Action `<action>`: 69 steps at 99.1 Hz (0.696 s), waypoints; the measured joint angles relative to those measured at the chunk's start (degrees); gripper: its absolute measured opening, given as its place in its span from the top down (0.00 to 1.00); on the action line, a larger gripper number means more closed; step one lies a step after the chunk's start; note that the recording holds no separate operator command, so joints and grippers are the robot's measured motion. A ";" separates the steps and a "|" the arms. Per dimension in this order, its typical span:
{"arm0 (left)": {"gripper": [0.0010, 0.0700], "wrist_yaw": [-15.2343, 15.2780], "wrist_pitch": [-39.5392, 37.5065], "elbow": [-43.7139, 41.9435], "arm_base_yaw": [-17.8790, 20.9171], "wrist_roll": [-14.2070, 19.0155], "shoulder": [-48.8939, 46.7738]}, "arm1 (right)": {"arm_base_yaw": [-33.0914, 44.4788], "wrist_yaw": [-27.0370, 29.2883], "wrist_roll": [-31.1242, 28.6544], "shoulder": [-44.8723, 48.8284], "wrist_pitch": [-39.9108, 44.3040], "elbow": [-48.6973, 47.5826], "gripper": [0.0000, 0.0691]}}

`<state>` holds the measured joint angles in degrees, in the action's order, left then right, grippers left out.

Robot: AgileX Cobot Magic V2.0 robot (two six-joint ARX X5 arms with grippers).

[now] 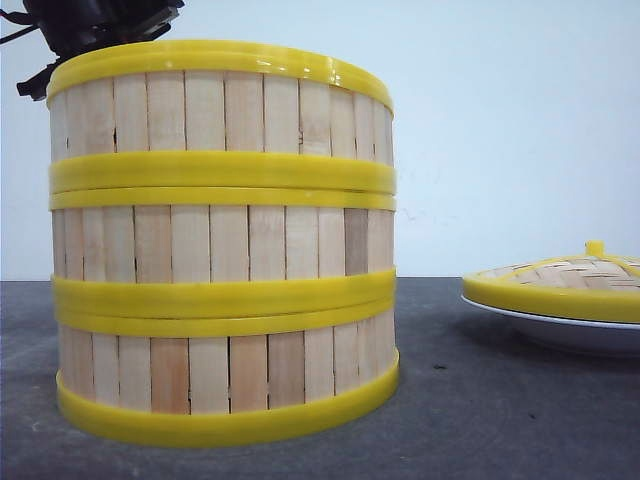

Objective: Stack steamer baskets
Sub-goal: 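Lower the basket onto the stack, open the left gripper, withdraw, then move the right gripper to the lid's yellow knob and grasp it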

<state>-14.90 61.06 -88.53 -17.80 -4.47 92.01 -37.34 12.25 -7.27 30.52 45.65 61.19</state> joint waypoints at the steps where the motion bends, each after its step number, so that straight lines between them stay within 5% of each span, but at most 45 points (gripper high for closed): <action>1: 0.93 0.00 -0.02 0.00 0.00 0.04 0.00 | 0.00 0.00 0.00 0.00 0.00 0.00 0.49; 20: 0.64 -0.07 -0.68 0.00 0.00 0.85 0.00 | 0.00 0.00 0.00 0.00 0.00 0.00 0.49; 36: 0.62 -0.07 -1.03 0.00 0.04 0.90 0.00 | 0.00 0.00 0.00 0.00 0.00 0.00 0.49; 53: 0.62 -0.04 -4.55 0.00 0.33 1.57 -1.92 | 0.00 1.95 -0.04 0.15 0.00 0.00 0.33; 69: 0.62 0.00 -12.11 0.04 0.66 3.06 -10.47 | 0.00 6.05 -0.04 1.88 0.02 0.00 0.30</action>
<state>-14.90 48.95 -88.49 -17.15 -1.41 81.54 -37.34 18.31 -7.31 32.40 45.67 61.19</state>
